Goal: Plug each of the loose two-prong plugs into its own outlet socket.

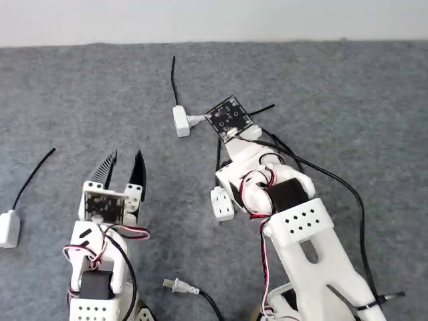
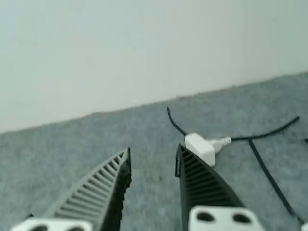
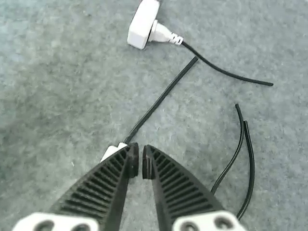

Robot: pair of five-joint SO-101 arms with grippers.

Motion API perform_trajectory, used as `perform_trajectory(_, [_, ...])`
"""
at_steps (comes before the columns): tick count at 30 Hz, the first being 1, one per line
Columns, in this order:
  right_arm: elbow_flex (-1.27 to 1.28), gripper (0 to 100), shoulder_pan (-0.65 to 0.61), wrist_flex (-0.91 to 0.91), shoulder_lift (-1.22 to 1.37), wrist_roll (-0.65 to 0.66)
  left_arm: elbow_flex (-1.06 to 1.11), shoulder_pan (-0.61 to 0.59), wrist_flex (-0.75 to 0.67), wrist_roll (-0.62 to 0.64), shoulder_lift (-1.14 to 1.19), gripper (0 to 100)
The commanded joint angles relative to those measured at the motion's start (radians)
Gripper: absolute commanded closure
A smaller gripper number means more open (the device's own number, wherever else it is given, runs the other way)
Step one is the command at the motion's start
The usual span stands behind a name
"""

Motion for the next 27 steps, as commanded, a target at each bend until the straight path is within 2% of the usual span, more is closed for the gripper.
perform_trajectory(1, [0.017,99.0,0.018,-0.065,0.005,-0.012,-0.005,0.028,0.258,0.009,0.003,84])
perform_trajectory(4, [0.035,99.0,0.016,-0.082,-0.004,-0.011,-0.005,0.029,0.476,0.006,0.0,84])
perform_trajectory(14, [0.034,98.9,0.018,-0.082,-0.004,-0.012,-0.005,0.021,0.749,0.008,-0.002,84])
perform_trajectory(27, [0.037,98.8,0.019,-0.082,-0.004,-0.012,-0.007,0.02,0.743,0.009,-0.002,84])
